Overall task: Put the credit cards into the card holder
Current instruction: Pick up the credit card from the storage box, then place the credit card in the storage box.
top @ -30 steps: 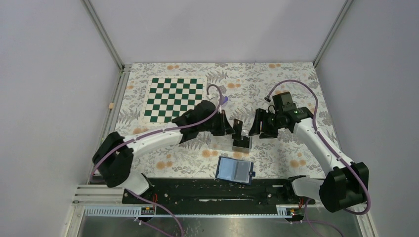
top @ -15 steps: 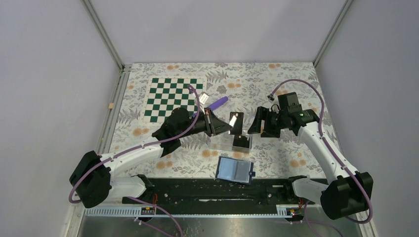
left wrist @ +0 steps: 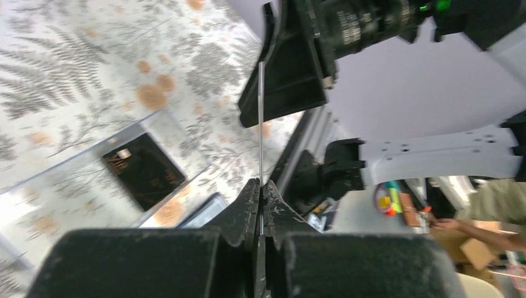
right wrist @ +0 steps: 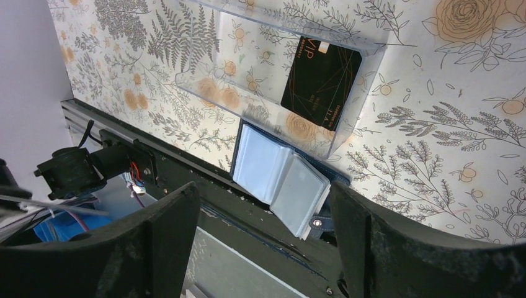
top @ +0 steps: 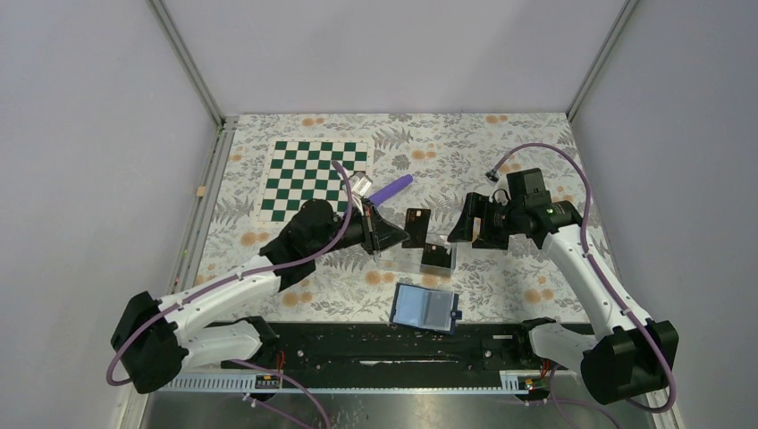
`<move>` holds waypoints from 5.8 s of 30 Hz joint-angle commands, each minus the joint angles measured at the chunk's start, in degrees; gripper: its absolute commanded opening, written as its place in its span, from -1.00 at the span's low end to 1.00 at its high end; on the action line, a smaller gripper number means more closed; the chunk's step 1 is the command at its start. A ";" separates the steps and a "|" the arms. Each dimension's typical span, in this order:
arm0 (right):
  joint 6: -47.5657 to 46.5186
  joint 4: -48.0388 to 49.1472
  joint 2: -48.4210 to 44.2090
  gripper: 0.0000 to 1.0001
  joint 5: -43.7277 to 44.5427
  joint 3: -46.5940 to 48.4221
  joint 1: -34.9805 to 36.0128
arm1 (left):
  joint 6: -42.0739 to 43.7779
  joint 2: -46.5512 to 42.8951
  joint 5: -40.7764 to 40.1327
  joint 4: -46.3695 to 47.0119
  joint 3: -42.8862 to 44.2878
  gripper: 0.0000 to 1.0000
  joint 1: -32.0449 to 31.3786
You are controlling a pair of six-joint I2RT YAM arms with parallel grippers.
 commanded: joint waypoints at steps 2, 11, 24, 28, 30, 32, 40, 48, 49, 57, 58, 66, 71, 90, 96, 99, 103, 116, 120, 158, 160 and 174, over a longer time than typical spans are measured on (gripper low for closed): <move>-1.41 -0.51 -0.63 0.66 -2.50 -0.13 -0.41 | 19.11 -4.11 -11.10 -16.79 6.47 -1.00 -2.43; -2.49 -0.51 -0.11 0.68 -2.93 -0.74 -0.46 | 42.74 -9.75 -20.75 -20.10 6.22 -1.00 -11.02; -3.68 0.66 -0.25 0.70 -4.90 -1.37 -0.47 | 63.38 -13.99 -26.23 -17.82 2.38 -1.00 -16.24; -3.81 0.88 -0.27 0.70 -5.51 -1.38 -0.51 | 67.44 -14.16 -28.67 -17.05 1.88 -1.00 -17.68; -3.82 0.89 -0.28 0.70 -5.65 -1.37 -0.47 | 68.96 -14.25 -29.81 -16.48 1.61 -1.00 -18.49; -3.99 0.88 -0.20 0.70 -5.80 -1.37 -0.46 | 69.92 -14.34 -30.95 -15.93 1.33 -1.00 -19.09; -4.14 0.92 -0.11 0.70 -6.65 -1.00 -0.46 | 64.54 -14.34 -32.94 -14.37 0.91 -1.00 -19.75; -3.58 2.65 -1.90 0.66 -9.36 -0.40 -0.46 | 40.21 -8.95 -33.42 -14.52 2.00 -1.00 -19.53; -3.49 3.15 -2.31 0.66 -10.08 -0.32 -0.47 | 36.95 -8.17 -33.27 -14.61 2.12 -1.00 -19.50; -1.22 9.08 -5.25 0.59 -17.50 -0.69 -0.42 | 10.63 -7.31 -27.64 -9.86 -1.80 -1.00 -14.39; -0.66 10.03 -5.41 0.58 -18.60 -0.87 -0.46 | 7.14 -7.77 -25.30 -8.41 -2.86 -1.00 -12.80; 9.45 22.48 -4.52 0.44 -26.71 -4.07 -0.18 | -12.32 -11.62 -11.92 6.40 -12.74 -1.00 -3.69; 13.64 26.35 -2.18 0.35 -26.35 -3.86 1.53 | -14.77 -12.21 -9.21 9.23 -14.87 -1.00 -2.55; 15.36 24.02 4.68 -0.14 -19.55 1.24 10.16 | -15.48 -6.93 -4.75 7.67 -11.27 -1.00 -2.52; 14.95 23.30 4.65 -0.18 -18.95 0.88 10.41 | -15.78 -6.50 -4.49 7.79 -11.27 -1.00 -2.50; 15.59 23.79 1.38 -0.25 -19.27 0.90 10.92 | -16.00 -6.23 -4.25 7.78 -11.35 -1.00 -2.52; 16.52 24.33 4.68 -0.42 -19.68 0.91 11.99 | -16.01 -5.99 -4.37 7.76 -11.36 -1.00 -2.51; 16.11 22.00 1.21 -0.96 -19.95 0.76 12.27 | -15.63 -5.87 -8.37 1.76 -10.81 -1.00 -2.50; 16.17 23.75 0.18 -0.96 -21.57 -0.02 12.30 | -15.24 -5.45 -8.55 0.30 -10.13 -1.00 -2.52; 14.10 18.23 1.92 -0.83 -16.09 0.90 12.28 | -15.87 -1.65 -1.27 4.79 -8.93 -1.00 -2.52; 14.19 18.11 1.25 -0.83 -16.05 0.85 12.27 | -15.69 -1.51 -1.59 3.59 -8.52 -1.00 -2.49; 13.50 17.65 -0.29 -0.19 -17.38 -0.67 12.28 | -14.97 -0.71 -1.88 0.98 -7.42 -1.00 -2.48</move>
